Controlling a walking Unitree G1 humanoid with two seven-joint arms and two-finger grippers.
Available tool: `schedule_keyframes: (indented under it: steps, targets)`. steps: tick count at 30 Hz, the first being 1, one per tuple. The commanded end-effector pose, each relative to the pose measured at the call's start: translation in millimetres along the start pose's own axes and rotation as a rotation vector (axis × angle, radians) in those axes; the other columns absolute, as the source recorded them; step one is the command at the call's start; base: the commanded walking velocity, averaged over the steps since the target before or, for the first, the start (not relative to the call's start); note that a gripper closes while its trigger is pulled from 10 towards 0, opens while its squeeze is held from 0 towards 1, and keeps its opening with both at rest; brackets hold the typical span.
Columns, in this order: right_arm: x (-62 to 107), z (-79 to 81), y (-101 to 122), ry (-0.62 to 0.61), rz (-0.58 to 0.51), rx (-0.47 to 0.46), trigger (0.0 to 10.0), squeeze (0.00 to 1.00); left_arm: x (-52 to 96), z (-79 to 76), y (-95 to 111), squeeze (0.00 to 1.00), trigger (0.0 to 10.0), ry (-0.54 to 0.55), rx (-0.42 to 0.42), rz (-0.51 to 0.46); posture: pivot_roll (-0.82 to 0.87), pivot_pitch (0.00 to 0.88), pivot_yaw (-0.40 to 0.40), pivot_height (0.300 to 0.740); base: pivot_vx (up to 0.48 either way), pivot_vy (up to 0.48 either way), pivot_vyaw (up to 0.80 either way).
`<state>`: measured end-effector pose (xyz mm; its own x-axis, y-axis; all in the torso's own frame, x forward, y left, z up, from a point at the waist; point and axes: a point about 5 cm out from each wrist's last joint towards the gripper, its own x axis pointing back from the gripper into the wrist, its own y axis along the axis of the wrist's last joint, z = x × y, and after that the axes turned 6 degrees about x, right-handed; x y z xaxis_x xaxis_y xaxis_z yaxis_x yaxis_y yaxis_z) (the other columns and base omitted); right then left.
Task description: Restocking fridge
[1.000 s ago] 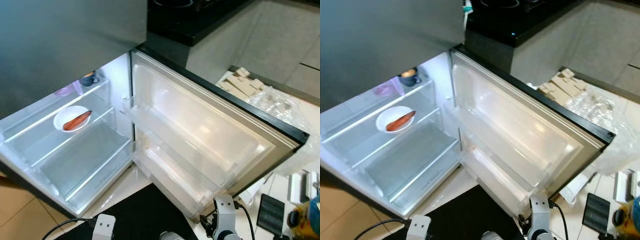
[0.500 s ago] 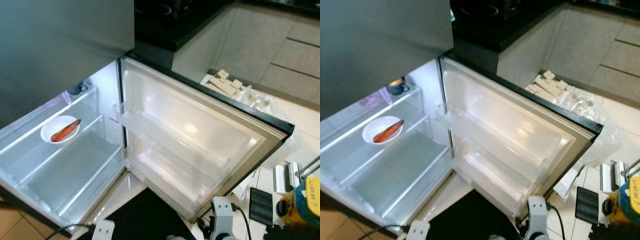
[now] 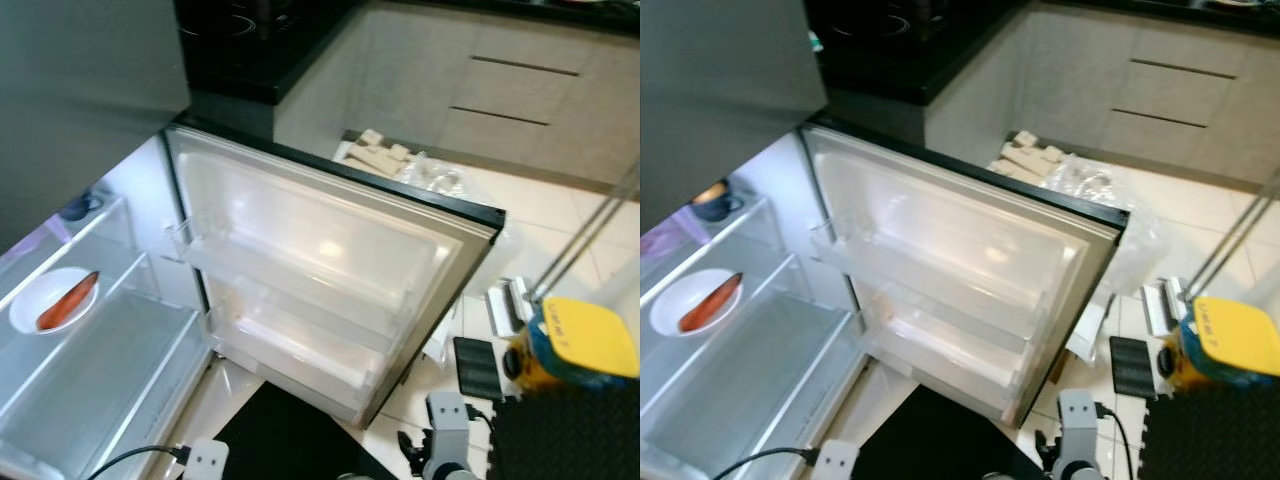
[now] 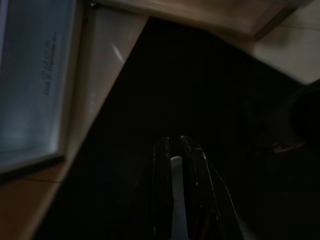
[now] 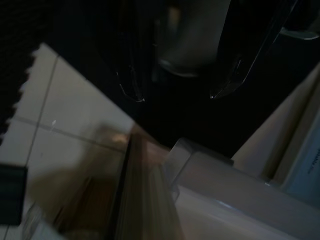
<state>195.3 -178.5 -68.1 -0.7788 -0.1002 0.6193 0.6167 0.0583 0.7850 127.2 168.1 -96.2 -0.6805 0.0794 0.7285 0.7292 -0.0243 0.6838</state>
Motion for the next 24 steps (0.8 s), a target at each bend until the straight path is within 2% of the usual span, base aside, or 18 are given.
schedule_keyframes:
  steps: [1, 12, 21, 24]
  targets:
    - [3.9, -7.3, -6.8, -0.029, 0.025, -0.015, 10.0, 0.00, -0.7, 3.9, 3.1, 0.00, 10.0, 0.014, -0.003, -0.011, -0.11, 0.097, 0.021, 0.716, 0.000, 0.000, -0.80]
    - [4.3, -6.8, -8.0, -0.039, 0.025, -0.029, 10.0, 0.00, -1.2, 8.9, 7.6, 0.00, 10.0, 0.055, 0.042, -0.044, -0.11, 0.103, 0.033, 0.716, 0.000, 0.000, -0.80]
    - [4.1, -9.0, -7.3, -0.044, 0.030, -0.021, 10.0, 0.00, -0.7, 8.6, 8.9, 0.00, 10.0, 0.105, 0.131, -0.079, -0.11, 0.104, 0.014, 0.716, 0.000, 0.000, 0.00]
    - [4.0, -9.7, -7.5, -0.046, 0.035, -0.018, 10.0, 0.00, -0.9, 7.2, 9.1, 0.00, 10.0, 0.097, 0.121, -0.080, -0.11, 0.104, 0.013, 0.716, 0.000, 0.000, 0.00]
